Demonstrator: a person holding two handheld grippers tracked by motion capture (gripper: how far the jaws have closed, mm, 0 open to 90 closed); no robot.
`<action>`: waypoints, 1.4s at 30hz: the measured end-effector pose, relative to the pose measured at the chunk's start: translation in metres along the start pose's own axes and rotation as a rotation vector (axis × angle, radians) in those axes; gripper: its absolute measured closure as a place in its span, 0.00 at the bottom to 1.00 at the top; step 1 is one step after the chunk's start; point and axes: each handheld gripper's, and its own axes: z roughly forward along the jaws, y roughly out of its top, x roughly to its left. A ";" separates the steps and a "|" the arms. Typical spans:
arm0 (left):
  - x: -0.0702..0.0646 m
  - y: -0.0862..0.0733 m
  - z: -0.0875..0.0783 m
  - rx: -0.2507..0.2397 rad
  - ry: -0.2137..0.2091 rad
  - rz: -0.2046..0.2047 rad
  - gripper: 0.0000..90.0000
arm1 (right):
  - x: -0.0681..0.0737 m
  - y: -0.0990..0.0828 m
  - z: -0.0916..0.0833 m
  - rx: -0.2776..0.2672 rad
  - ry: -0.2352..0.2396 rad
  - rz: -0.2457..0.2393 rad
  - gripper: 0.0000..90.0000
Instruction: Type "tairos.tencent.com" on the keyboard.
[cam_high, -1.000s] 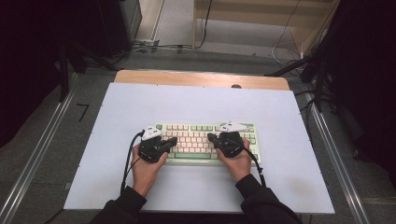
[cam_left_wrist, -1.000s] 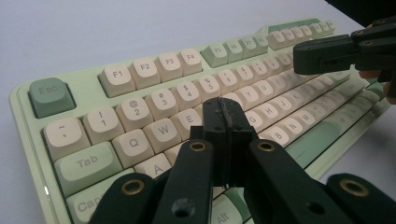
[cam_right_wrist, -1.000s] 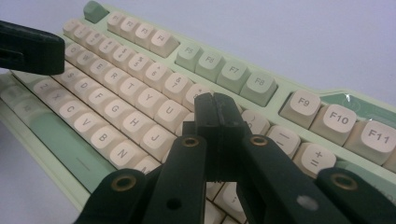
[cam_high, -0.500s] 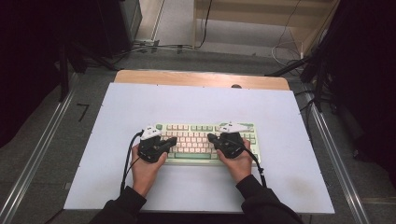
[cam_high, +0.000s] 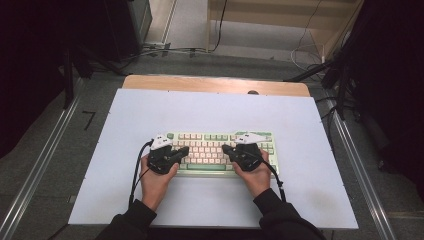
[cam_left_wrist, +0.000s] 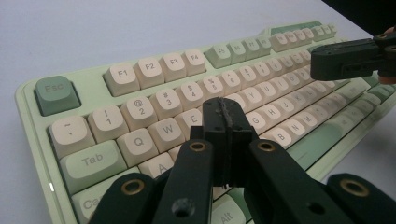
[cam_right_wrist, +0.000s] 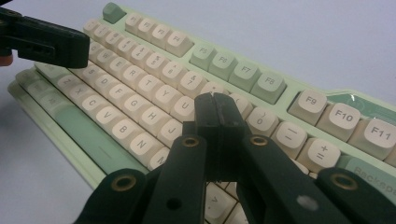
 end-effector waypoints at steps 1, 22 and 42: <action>0.000 0.000 0.000 0.000 0.001 0.000 1.00 | 0.001 0.000 0.000 0.000 0.003 -0.003 0.98; 0.000 0.000 0.000 -0.003 0.001 0.001 1.00 | 0.014 -0.007 0.002 0.031 0.042 -0.035 0.98; 0.000 0.000 -0.001 -0.007 0.001 0.000 1.00 | 0.019 -0.012 0.009 0.060 0.050 -0.047 0.98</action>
